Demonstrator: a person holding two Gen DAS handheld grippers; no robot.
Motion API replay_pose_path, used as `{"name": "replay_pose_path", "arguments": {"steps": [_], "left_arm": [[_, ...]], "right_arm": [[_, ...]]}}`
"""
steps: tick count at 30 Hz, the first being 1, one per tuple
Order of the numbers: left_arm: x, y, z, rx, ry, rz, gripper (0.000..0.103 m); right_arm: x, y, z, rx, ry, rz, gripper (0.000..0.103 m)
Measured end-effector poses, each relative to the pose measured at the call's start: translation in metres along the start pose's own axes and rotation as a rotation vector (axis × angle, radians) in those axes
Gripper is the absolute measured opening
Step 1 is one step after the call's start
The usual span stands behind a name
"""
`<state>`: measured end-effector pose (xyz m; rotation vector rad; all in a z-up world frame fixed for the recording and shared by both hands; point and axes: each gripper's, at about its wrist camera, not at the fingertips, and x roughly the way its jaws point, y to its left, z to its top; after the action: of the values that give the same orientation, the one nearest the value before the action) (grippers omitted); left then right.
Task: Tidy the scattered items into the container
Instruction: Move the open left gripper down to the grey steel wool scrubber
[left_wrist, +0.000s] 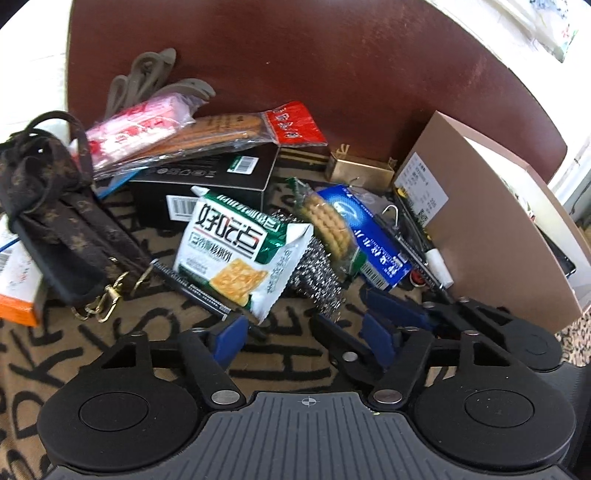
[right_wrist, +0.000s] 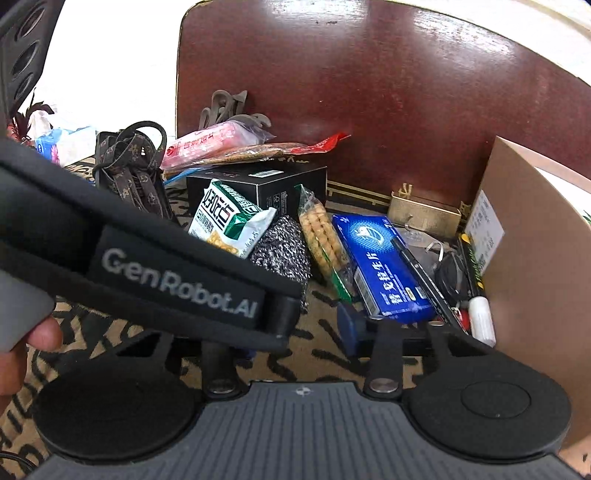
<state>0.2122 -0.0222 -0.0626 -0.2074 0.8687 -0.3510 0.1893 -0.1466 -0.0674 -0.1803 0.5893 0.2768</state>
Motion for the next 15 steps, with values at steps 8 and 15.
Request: {"name": "replay_pose_path", "arguments": {"steps": [8,15], "left_arm": [[0.008,0.003,0.010,-0.033,0.002,-0.026,0.076],[0.003,0.003,0.009,-0.056,-0.002,-0.022,0.081]], "right_arm": [[0.010,-0.005,0.001,0.009,-0.001,-0.003,0.013],[-0.003,-0.001,-0.006,-0.017,-0.013,0.018,0.008]]}}
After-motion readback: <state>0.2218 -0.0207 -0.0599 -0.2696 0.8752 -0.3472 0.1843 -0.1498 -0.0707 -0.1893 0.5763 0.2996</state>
